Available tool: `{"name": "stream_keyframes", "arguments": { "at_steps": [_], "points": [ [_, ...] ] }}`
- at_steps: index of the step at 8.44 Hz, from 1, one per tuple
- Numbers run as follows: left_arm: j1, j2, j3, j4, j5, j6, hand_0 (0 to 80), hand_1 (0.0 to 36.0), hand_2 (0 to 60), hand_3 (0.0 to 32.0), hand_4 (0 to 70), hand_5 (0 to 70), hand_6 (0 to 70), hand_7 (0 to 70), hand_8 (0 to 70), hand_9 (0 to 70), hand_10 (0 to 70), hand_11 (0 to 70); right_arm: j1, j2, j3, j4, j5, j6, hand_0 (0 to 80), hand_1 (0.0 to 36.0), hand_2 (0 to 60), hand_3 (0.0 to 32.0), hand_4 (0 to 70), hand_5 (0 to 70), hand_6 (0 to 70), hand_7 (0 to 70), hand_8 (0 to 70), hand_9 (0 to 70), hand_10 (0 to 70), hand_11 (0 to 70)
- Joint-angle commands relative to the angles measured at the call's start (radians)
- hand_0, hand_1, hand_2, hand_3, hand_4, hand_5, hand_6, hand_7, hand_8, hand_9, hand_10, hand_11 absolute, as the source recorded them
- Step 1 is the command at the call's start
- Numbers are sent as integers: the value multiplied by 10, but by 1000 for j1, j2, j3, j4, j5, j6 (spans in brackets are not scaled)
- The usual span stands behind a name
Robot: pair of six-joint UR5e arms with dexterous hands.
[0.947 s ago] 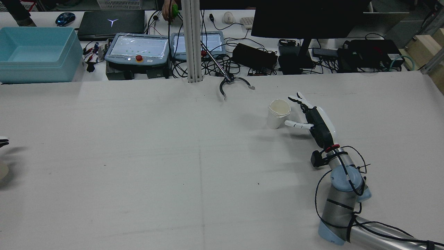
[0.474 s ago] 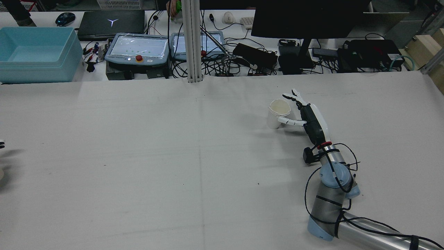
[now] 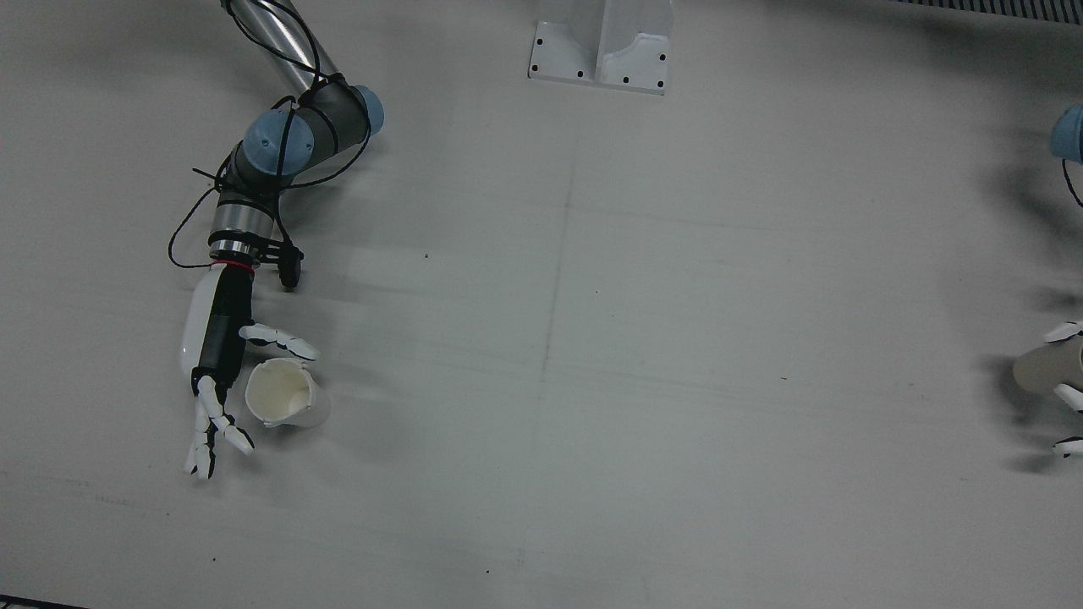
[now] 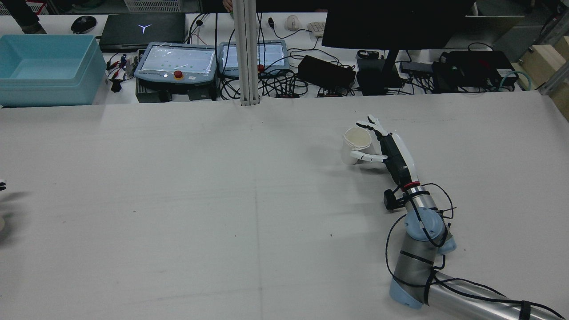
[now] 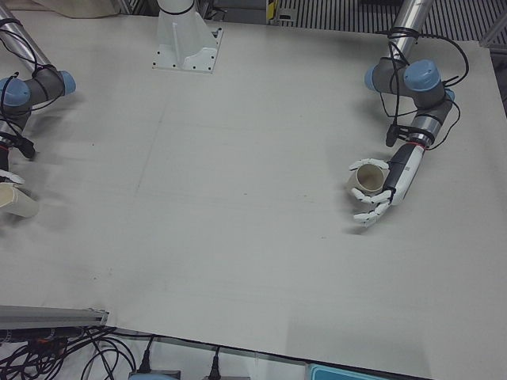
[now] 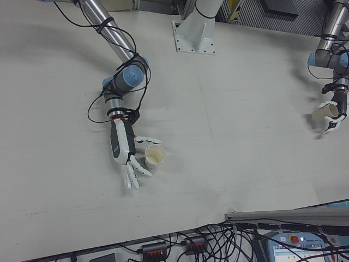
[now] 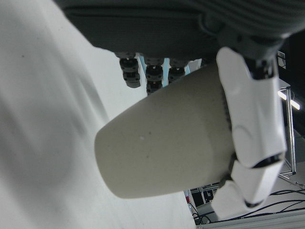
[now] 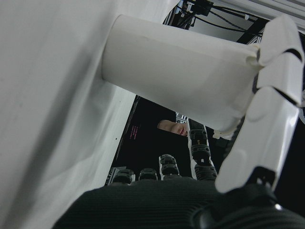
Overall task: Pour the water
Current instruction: 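Lift the white cup off the table with the right hand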
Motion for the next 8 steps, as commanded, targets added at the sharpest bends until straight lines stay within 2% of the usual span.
{"name": "stream_keyframes", "arguments": {
  "at_steps": [1,3,4,5,6,7,8],
  "points": [
    [0,0,0,-1,0,0,503,346,600,0,502,700,139,279,145,236,79,131,-8,20,-8,2,0,-21,487,157,142,0,204,160,56,106,1,27,19,42],
    [-2,0,0,-3,0,0,501,346,600,0,499,700,139,279,144,235,79,131,-17,30,-8,1,12,-26,487,158,158,0,232,162,71,124,15,48,26,50],
    [-2,0,8,-7,0,-2,501,346,600,0,499,700,138,278,144,235,79,130,-25,33,-8,1,12,-26,487,154,184,0,304,197,110,200,29,71,33,59],
    [-2,2,11,-12,0,-2,499,344,600,0,494,700,137,278,143,234,78,129,-31,31,-8,2,14,-26,488,157,196,0,322,218,124,227,32,76,38,66],
    [-3,2,13,-12,0,-2,499,343,600,0,493,700,136,277,142,233,78,129,-33,31,-8,2,14,-24,488,158,233,0,377,351,145,252,39,85,61,98],
    [-3,2,13,-12,0,0,497,342,600,0,492,700,135,275,142,233,77,128,-34,31,-8,2,14,-24,484,152,235,0,420,426,132,226,30,72,71,111],
    [-2,2,13,-12,0,-2,496,340,600,0,490,700,135,276,143,234,78,129,-34,31,-7,2,14,-23,487,157,244,0,421,423,127,218,28,69,69,109]
  ]
}}
